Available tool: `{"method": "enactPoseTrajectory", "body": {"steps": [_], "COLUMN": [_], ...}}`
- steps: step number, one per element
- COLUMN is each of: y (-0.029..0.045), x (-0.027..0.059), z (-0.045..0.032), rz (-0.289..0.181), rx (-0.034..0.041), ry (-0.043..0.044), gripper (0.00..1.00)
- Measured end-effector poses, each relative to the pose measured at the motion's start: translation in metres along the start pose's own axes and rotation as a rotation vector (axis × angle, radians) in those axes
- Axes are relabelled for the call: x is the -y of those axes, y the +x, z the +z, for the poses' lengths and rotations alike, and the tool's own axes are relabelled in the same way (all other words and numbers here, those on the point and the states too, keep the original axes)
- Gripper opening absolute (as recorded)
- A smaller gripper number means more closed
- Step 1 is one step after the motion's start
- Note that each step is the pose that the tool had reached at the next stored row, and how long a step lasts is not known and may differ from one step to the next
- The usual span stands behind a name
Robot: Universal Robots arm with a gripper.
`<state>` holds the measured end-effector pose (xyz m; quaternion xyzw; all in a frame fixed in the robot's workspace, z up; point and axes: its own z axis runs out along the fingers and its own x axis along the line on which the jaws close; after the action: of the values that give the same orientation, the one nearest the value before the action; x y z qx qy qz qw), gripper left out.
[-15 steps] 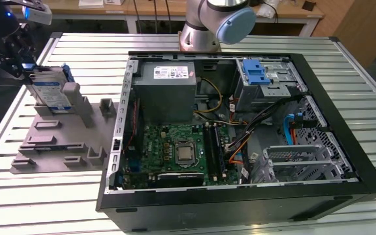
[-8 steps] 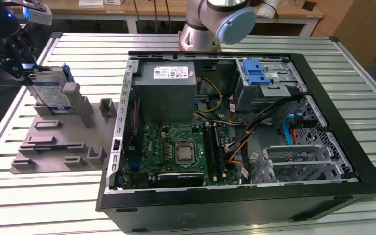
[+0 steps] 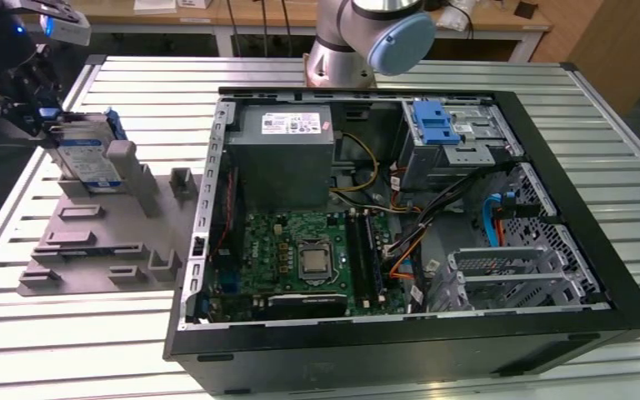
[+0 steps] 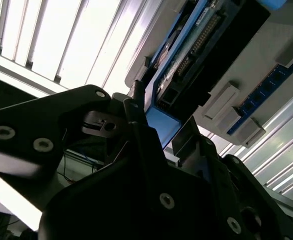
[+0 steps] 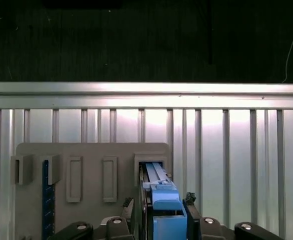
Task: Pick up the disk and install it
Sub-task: 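Pick up the disk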
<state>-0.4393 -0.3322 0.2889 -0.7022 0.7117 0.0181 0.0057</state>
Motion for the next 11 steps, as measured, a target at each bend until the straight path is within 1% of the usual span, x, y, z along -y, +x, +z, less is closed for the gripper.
{"method": "enactPoseTrajectory", "body": {"steps": [1, 5, 6, 11], "y": [0.0, 0.0, 0.0, 0.0], "x": [0.0, 0.0, 0.0, 0.0], "z": [0.0, 0.0001, 0.0001, 0.0001], "rz": [0.0, 0.0, 0.0, 0.0], "rx": [0.0, 0.0001, 0.0001, 0.0], "ry": [0.0, 0.0002, 0.0002, 0.0001], "gripper": [0.47, 0.45, 0.39, 0.37]}}
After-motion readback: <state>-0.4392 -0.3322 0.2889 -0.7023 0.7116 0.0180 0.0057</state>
